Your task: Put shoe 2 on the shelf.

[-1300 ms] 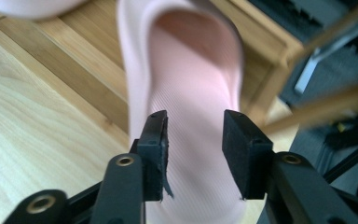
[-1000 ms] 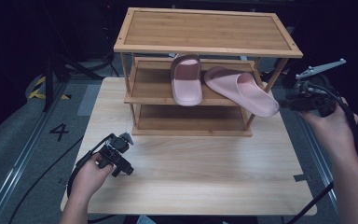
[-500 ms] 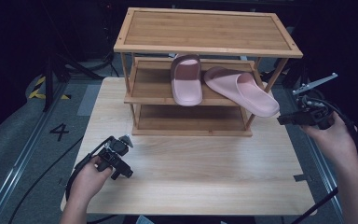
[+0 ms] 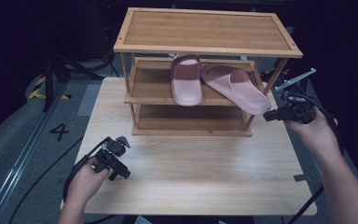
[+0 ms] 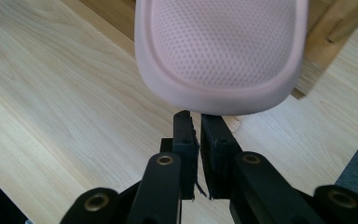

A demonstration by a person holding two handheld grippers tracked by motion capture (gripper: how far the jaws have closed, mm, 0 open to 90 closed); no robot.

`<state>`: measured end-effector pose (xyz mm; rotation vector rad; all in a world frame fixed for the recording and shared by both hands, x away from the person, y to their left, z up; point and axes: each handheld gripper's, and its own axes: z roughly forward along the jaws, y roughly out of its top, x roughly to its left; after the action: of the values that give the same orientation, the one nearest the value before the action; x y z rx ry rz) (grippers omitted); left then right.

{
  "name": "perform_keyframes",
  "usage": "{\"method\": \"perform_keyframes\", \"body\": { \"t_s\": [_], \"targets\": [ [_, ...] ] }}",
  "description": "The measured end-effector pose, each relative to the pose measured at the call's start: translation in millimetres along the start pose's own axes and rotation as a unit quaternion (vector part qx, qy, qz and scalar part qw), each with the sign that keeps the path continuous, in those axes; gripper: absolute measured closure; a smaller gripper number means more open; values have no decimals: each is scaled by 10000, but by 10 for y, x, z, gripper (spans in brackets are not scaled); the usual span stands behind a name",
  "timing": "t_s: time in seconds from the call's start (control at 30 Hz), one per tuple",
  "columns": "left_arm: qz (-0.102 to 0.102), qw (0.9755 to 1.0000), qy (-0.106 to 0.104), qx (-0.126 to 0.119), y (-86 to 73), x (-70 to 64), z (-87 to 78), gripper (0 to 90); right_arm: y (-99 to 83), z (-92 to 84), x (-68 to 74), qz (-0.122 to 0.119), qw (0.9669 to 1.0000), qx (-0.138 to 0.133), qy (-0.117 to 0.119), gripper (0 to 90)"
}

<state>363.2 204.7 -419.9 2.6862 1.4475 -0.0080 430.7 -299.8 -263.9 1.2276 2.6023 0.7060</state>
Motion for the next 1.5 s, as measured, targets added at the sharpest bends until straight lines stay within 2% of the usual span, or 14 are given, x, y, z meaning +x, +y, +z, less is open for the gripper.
{"method": "perform_keyframes", "body": {
  "t_s": [0.17,0.27,0.3,0.37,0.7,0.83,0.93,1.07,1.17,1.23,1.3,1.4,1.5],
  "targets": [
    [-23,10000,4,29,-10,6,16,175,107,54,44,-65,10000,56,5,847],
    [-36,10000,0,33,-16,5,29,175,189,99,103,-213,9997,79,17,846],
    [-40,10000,13,44,-17,5,29,175,216,112,136,-183,9998,89,65,846],
    [-28,10000,13,50,-20,3,30,175,280,152,201,-307,9995,50,109,847],
    [-15,10000,-6,13,-26,22,10,174,524,320,492,-606,9978,39,274,861],
    [-16,10000,-37,-11,-23,28,1,174,532,267,539,-677,9973,-18,269,884],
    [-22,10000,-4,8,-13,29,0,174,491,148,488,-611,9978,-213,151,897],
    [6,10000,-13,-4,-8,30,5,175,449,28,294,-158,9991,-357,-142,898],
    [-22,10000,-4,4,-14,18,16,175,471,80,150,79,9983,-370,-450,898],
    [0,10000,-20,25,-26,16,17,175,502,147,96,111,9974,-330,-630,898],
    [-3,10000,-14,23,-48,16,18,175,532,207,82,138,9969,-308,-713,898],
    [-45,10000,-29,-9,-89,35,6,175,569,272,88,147,9973,-334,-644,899],
    [-168,9998,-77,-3,-125,69,-1,174,600,308,122,47,9978,-361,-552,897]
  ]
}}
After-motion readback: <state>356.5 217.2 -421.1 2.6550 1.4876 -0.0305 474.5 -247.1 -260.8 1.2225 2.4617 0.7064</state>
